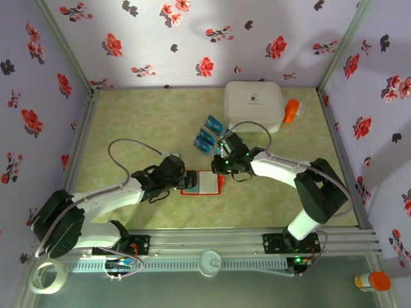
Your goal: Put the credit cards into the card holder
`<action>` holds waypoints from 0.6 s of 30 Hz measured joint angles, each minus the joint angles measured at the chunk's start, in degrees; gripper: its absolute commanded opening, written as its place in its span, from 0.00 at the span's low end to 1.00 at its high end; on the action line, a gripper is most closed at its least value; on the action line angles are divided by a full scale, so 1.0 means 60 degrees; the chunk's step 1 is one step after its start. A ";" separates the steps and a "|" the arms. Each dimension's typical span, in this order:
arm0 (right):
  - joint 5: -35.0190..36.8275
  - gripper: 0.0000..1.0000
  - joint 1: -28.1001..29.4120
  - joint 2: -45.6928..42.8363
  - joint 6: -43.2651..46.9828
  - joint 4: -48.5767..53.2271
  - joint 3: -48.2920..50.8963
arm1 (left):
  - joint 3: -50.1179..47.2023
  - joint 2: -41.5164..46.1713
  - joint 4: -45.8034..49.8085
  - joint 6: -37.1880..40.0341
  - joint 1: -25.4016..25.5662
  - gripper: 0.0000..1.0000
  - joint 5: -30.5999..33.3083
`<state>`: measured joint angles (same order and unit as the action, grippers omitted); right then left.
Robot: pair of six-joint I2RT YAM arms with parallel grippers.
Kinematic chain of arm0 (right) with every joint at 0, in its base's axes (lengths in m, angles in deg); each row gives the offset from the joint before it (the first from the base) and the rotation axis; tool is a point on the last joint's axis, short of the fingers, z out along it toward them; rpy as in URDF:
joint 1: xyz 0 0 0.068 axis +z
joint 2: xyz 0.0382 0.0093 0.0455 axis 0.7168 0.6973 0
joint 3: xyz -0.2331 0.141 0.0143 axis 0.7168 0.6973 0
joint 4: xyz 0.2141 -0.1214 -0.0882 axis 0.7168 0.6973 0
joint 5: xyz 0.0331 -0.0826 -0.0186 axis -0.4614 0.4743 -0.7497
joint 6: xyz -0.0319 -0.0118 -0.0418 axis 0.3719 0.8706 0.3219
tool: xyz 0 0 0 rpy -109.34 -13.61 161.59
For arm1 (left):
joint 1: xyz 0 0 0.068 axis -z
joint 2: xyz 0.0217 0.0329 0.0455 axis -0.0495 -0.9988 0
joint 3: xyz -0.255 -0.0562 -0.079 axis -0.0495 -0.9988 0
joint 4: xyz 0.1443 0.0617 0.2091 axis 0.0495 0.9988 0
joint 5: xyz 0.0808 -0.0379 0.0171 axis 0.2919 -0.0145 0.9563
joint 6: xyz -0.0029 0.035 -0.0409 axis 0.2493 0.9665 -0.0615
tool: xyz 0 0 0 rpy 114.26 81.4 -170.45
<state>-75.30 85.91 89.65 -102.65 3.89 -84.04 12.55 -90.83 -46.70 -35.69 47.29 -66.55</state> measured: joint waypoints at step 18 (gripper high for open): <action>-0.0142 0.00 0.0000 0.1093 0.0240 0.0055 -0.0178 | 0.0153 -0.1209 -0.0481 -0.0076 0.0470 1.00 0.0007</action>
<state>-76.16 85.91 96.21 -101.21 4.22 -85.11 13.47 -98.09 -49.58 -36.15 50.11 -66.50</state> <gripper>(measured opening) 0.058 0.998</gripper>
